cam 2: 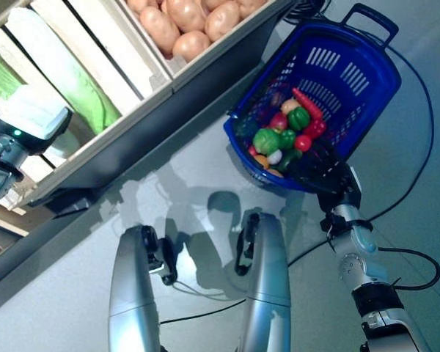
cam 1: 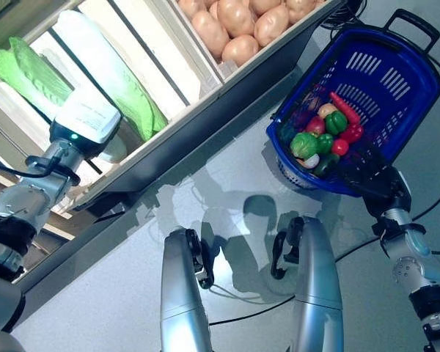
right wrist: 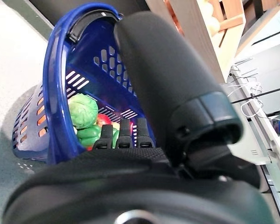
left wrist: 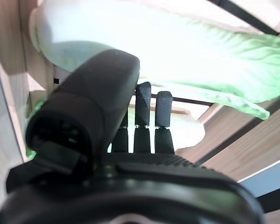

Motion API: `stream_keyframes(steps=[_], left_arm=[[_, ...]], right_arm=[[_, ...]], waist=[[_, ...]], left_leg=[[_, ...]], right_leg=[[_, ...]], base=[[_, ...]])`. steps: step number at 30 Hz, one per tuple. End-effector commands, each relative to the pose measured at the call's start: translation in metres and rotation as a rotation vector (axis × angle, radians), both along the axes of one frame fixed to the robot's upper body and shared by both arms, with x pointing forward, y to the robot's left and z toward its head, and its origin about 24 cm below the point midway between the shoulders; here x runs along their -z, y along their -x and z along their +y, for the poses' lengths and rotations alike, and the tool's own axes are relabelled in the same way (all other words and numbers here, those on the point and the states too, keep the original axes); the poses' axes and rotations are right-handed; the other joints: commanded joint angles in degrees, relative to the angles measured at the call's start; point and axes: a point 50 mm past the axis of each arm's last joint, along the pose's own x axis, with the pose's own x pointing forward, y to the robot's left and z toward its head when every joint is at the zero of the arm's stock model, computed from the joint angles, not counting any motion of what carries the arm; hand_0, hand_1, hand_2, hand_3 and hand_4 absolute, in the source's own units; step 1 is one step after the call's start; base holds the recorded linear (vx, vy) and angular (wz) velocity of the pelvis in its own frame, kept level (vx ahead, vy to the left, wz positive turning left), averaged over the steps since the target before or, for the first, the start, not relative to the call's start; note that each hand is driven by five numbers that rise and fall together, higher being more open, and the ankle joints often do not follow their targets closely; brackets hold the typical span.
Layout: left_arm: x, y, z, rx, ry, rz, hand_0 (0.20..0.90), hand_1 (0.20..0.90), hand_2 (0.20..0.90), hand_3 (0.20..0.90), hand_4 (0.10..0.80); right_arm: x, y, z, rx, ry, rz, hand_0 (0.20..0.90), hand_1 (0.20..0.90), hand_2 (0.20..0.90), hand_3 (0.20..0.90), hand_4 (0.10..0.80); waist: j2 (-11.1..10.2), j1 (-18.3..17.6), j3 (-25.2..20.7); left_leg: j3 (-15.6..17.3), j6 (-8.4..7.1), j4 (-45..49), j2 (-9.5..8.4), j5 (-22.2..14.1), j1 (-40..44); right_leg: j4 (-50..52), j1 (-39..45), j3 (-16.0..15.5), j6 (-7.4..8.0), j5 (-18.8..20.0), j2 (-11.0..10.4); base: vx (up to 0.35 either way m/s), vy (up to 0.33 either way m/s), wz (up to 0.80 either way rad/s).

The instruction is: Put vegetables into the basket

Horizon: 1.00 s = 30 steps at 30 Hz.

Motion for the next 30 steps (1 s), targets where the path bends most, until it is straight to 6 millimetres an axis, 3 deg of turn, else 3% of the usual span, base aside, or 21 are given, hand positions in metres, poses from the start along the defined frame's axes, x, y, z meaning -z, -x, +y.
stream_keyframes(steps=[1,5,9,16,22,30], left_arm=[[0.009,0.018,0.033,-0.109,0.018,0.052,0.3,0.3,0.3,0.3,0.4],[0.01,0.017,0.029,-0.048,0.045,0.01,0.3,0.3,0.3,0.3,0.4],[0.009,0.019,0.03,-0.017,0.091,-0.026,0.3,0.3,0.3,0.3,0.4],[0.003,0.031,0.026,0.124,0.349,-0.205,0.3,0.3,0.3,0.3,0.4],[0.011,0.031,0.006,0.262,0.517,-0.264,0.3,0.3,0.3,0.3,0.4],[0.018,0.033,-0.004,0.335,0.662,-0.273,0.3,0.3,0.3,0.3,0.4]], right_arm=[[-0.04,0.0,-0.013,0.054,-0.051,-0.212,0.9,0.9,0.9,0.9,0.8],[-0.034,-0.004,-0.006,0.024,-0.055,-0.202,0.9,0.9,0.9,0.9,0.8],[-0.029,-0.004,-0.003,0.014,-0.064,-0.184,0.9,0.9,0.9,0.9,0.8],[-0.005,0.008,0.002,-0.007,-0.052,-0.119,0.9,0.9,0.9,0.9,0.8],[0.012,0.013,0.011,-0.016,-0.041,-0.074,0.9,0.9,0.9,0.9,0.8],[0.024,0.017,0.021,-0.027,-0.056,-0.043,0.9,0.9,0.9,0.9,0.8]], waist=[[-1.2,0.1,-1.0],[-1.2,0.1,-2.1],[-1.0,0.0,-3.1],[-1.0,0.5,-5.1],[-1.6,0.9,-6.3],[-2.1,1.2,-6.2]], left_leg=[[4.1,5.04,-7.6,-0.26,-0.2,3.9],[6.2,4.93,-14.5,-0.19,1.8,11.6],[8.0,4.84,-21.8,-1.23,3.9,19.4],[9.9,5.34,-34.8,-3.21,6.5,33.7],[11.6,4.49,-41.6,-3.63,8.2,41.1],[12.4,3.76,-50.2,-4.46,11.1,49.8]], right_leg=[[-8.6,5.7,0.8,0.43,3.8,-0.8],[-15.1,13.2,-0.2,0.51,5.6,-0.4],[-21.0,20.5,-0.8,0.36,7.3,-0.3],[-31.6,33.2,-0.5,0.24,9.5,-0.6],[-37.5,40.4,-3.0,1.38,11.0,-2.7],[-46.4,49.6,-5.8,2.75,13.7,-2.4]], base=[[0.007,0.007,-0.03],[0.032,-0.001,-0.09],[0.052,0.002,-0.07],[0.094,-0.005,0.01],[0.034,-0.026,0.09],[0.002,-0.032,0.02]])
